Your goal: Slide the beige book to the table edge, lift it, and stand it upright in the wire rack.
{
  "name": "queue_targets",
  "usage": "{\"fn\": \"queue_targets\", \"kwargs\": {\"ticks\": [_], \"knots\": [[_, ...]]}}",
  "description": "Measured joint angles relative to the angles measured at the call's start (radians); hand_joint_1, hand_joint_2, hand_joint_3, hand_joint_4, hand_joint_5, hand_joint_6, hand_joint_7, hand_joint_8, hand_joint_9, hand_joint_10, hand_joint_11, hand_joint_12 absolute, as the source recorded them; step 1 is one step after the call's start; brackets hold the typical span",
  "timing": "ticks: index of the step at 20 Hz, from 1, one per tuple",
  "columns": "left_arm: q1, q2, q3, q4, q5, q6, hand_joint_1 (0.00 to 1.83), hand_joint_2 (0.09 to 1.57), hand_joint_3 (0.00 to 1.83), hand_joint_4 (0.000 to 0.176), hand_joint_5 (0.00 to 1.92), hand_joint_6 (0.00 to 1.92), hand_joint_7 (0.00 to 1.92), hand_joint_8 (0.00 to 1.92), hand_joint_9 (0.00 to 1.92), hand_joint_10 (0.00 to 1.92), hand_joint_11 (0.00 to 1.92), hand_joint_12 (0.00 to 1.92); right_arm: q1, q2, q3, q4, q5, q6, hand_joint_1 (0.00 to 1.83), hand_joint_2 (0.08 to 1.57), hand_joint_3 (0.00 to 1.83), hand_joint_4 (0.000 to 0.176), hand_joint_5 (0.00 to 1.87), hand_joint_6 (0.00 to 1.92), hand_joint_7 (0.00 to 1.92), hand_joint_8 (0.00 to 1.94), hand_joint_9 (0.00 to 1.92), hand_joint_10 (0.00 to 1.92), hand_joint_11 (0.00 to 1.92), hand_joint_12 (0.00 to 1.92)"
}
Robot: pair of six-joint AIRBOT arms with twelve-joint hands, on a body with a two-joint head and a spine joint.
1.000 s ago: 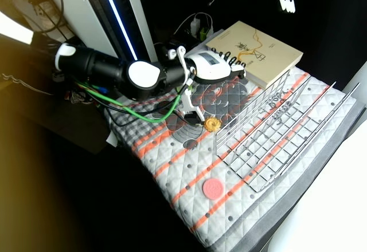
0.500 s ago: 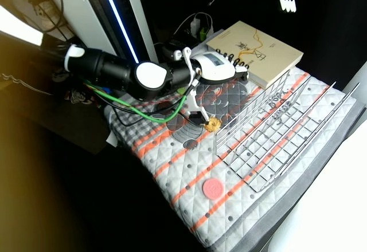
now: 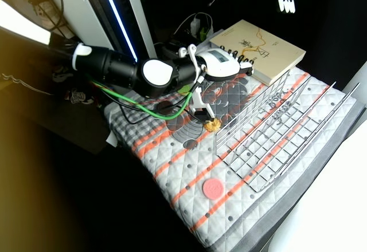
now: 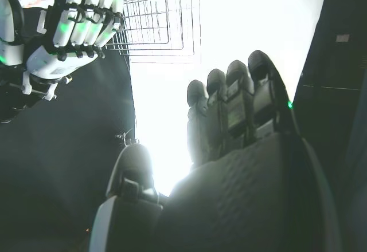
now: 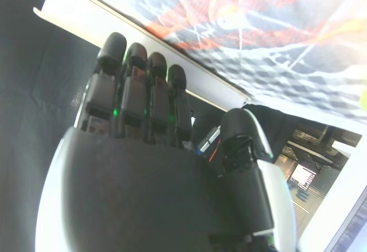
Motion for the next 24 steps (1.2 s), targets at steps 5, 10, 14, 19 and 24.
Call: {"fn": "queue_targets", "kwargs": {"ticks": [5, 10, 14, 19, 24], "knots": [[0.0, 0.0, 0.0, -0.001, 0.0, -0.003, 0.0, 1.31, 0.0, 0.0, 0.4, 0.0, 0.31, 0.0, 0.24, 0.0, 0.0, 0.45, 0.002, -0.008, 0.011, 0.003, 0.001, 0.0, 0.0, 1.47, 0.0, 0.0, 0.26, 0.0, 0.29, 0.0, 0.26, 0.0, 0.04, 0.63], [0.0, 0.0, 0.0, 0.0, 0.0, -0.003, 0.0, 1.3, 0.0, 0.0, 0.4, 0.0, 0.3, 0.0, 0.23, 0.0, 0.0, 0.42, 0.005, -0.021, 0.015, 0.009, -0.001, -0.002, 0.0, 1.46, 0.0, 0.0, 0.27, 0.0, 0.3, 0.0, 0.27, 0.0, 0.06, 0.65], [0.0, 0.0, 0.002, -0.001, -0.002, -0.005, 0.0, 1.29, 0.0, 0.0, 0.4, 0.0, 0.3, 0.0, 0.22, 0.01, 0.0, 0.39, 0.005, -0.025, 0.017, 0.008, -0.002, -0.003, 0.0, 1.45, 0.0, 0.0, 0.27, 0.0, 0.31, 0.0, 0.27, 0.0, 0.05, 0.65], [0.0, 0.0, 0.002, 0.0, -0.003, -0.006, 0.0, 1.29, 0.0, 0.001, 0.39, 0.0, 0.29, 0.0, 0.21, 0.0, 0.0, 0.34, 0.005, -0.025, 0.02, 0.008, -0.002, -0.003, 0.0, 1.46, 0.0, 0.0, 0.27, 0.0, 0.31, 0.0, 0.26, 0.0, 0.04, 0.65], [0.0, -0.008, 0.002, -0.019, -0.02, -0.018, 0.0, 1.3, 0.0, 0.0, 0.37, 0.0, 0.3, 0.0, 0.23, 0.0, 0.0, 0.41, 0.005, -0.024, 0.011, 0.008, -0.004, -0.003, 0.0, 1.47, 0.0, 0.0, 0.28, 0.0, 0.32, 0.01, 0.29, 0.01, 0.07, 0.66]]}}
